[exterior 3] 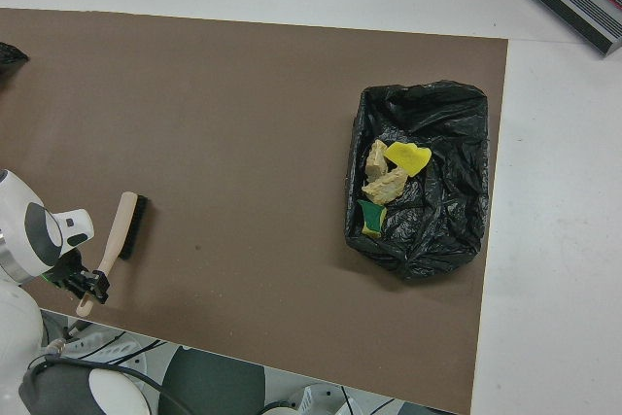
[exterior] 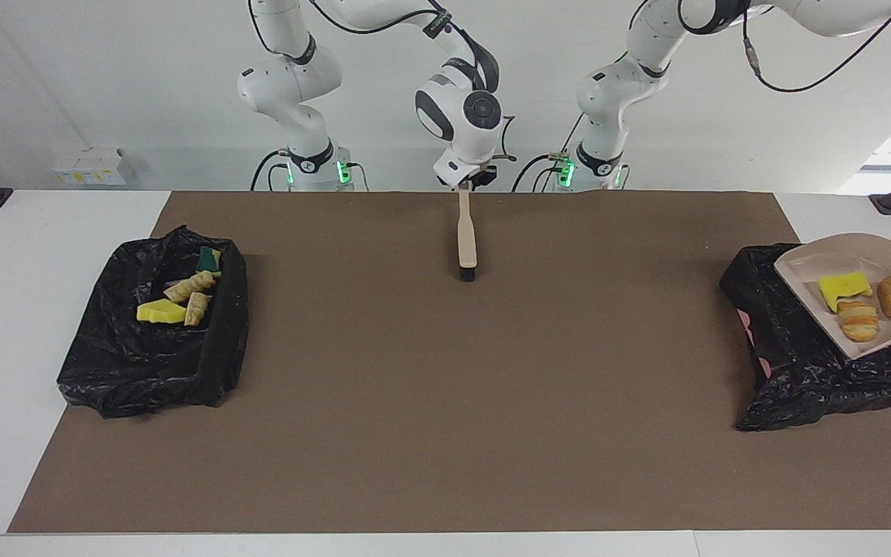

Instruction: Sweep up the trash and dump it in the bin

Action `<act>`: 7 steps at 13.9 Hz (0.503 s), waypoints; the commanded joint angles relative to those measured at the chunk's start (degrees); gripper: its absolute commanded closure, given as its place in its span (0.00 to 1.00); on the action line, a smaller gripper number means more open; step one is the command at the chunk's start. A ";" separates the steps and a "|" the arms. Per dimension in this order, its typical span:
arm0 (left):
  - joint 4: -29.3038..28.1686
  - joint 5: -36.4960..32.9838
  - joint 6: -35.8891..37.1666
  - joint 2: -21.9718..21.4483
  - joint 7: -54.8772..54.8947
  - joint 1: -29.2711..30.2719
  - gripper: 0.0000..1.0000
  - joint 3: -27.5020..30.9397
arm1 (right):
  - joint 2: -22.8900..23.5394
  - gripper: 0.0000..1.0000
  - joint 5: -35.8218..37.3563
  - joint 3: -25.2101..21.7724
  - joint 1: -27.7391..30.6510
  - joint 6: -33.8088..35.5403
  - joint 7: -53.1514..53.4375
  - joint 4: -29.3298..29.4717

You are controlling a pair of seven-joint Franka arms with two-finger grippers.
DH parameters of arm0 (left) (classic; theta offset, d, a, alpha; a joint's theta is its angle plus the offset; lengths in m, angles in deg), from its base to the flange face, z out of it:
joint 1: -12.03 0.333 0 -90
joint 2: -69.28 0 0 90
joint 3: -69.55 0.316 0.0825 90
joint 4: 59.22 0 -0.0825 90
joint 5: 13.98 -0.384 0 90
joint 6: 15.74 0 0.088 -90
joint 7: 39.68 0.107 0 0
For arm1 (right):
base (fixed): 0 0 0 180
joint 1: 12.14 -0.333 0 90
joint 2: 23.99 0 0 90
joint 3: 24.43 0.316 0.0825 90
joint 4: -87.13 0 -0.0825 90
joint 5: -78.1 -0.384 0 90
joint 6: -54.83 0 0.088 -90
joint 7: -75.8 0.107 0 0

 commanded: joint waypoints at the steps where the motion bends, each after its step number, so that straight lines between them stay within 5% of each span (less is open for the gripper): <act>1: -0.23 -8.01 -0.89 0.06 -3.09 -3.03 1.00 0.46 | -1.12 0.17 -0.36 -0.29 2.77 -1.65 -1.26 0.51; 4: -1.73 -18.31 -0.80 -0.81 -3.09 -6.19 1.00 0.46 | -1.12 0.02 -0.01 -0.30 9.62 -1.82 -1.70 3.93; 7: -2.17 -26.65 -0.80 -0.99 -5.36 -8.48 1.00 0.46 | 0.02 0.00 5.86 -0.30 16.31 -4.10 -1.79 5.35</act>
